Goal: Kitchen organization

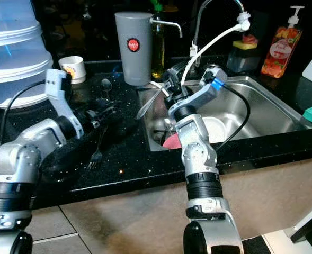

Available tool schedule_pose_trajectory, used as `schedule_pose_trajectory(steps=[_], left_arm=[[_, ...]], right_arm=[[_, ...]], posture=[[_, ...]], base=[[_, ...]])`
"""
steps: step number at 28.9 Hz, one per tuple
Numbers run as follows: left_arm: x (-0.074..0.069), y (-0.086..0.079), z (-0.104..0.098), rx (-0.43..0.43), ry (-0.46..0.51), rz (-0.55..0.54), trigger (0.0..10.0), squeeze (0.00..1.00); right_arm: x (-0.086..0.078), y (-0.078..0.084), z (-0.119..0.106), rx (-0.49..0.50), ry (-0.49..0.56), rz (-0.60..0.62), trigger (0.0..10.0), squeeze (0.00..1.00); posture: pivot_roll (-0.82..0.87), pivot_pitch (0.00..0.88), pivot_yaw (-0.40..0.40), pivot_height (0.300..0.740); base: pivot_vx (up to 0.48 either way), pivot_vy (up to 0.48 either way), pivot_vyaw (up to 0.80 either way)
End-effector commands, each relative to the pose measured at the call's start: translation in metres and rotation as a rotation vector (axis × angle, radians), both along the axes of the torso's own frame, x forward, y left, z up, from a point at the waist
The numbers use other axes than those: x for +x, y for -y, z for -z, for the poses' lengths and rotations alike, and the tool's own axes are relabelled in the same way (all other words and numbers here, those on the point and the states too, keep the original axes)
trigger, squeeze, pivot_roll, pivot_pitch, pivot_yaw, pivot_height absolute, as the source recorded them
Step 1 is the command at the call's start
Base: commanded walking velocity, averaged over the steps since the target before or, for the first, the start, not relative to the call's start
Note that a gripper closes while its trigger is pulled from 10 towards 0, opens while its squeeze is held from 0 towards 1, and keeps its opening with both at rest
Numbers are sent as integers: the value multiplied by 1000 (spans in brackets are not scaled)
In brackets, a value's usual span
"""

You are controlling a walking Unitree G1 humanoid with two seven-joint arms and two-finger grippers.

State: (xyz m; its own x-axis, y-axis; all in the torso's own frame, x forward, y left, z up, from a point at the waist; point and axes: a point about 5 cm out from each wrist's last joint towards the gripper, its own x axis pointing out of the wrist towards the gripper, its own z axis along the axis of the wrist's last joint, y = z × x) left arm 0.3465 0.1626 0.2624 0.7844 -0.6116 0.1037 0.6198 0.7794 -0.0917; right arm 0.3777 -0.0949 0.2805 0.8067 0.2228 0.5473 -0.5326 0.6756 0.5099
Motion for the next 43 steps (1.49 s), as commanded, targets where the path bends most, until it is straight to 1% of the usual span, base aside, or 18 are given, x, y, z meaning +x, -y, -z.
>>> schedule_pose_trajectory(steps=[1,2,4,7,11,22,23,24,25,26,27,28,29,30,36,40,41,43], left_arm=[[2,-2,3,46,7,-24,10000,1000],[0,1,5,66,21,-3,10000,0],[-2,5,6,80,35,29,10000,0],[-13,25,13,157,44,181,10000,0],[-17,35,21,237,46,230,10000,0],[-14,35,30,276,34,205,10000,0],[-13,34,30,277,31,204,10000,0],[-13,34,30,279,30,205,10000,0],[-13,33,30,281,29,207,10000,0],[-13,33,30,282,29,207,10000,0],[-12,33,30,283,31,203,10000,0],[-10,31,30,279,25,179,10000,0],[-8,30,29,276,20,163,10000,0],[-7,29,29,273,17,146,10000,0],[11,12,22,276,37,-80,10000,0],[24,-23,7,222,79,-415,10000,0],[25,-43,1,267,100,-559,10000,0],[25,-56,-2,328,114,-635,10000,0]], right_arm=[[4,3,0,-24,5,46,0,0],[7,6,5,-67,1,88,0,0],[10,7,9,-113,4,125,0,0],[13,0,22,-350,37,217,0,0],[8,-10,39,-534,92,297,0,0],[0,-20,80,-628,48,279,0,0],[1,-19,83,-631,35,280,0,882],[1,-18,85,-636,29,287,0,882],[2,-17,87,-632,11,290,0,1000],[2,-16,89,-632,-10,293,0,1000],[4,-13,92,-627,-46,307,4314,1000],[7,-9,95,-606,-96,323,10000,1000],[8,-7,95,-597,-109,332,10000,149],[9,-5,94,-581,-117,337,10000,0],[15,7,80,-438,-141,356,10000,0],[19,16,60,-298,-116,341,10000,0],[20,21,50,-213,-102,316,10000,0],[19,22,42,-166,-84,283,10000,0]], posture=[[68,36,8,740],[68,38,9,740],[68,38,9,740],[68,38,9,740],[78,35,5,740],[77,29,4,740],[77,29,4,740],[77,29,4,740],[77,29,4,740],[69,19,9,740],[69,19,9,740],[68,17,10,740],[68,17,10,740],[69,18,8,740],[70,28,4,740],[65,36,2,740],[67,39,-1,740],[67,39,-1,740]], base=[[0,0,0],[0,0,0],[0,0,0],[0,0,0],[0,0,0],[0,0,0],[0,0,0],[0,0,0],[0,0,0],[0,0,0],[0,0,0],[0,0,0],[0,0,0],[0,0,0],[0,0,0],[0,0,0],[0,0,0],[0,0,0]])
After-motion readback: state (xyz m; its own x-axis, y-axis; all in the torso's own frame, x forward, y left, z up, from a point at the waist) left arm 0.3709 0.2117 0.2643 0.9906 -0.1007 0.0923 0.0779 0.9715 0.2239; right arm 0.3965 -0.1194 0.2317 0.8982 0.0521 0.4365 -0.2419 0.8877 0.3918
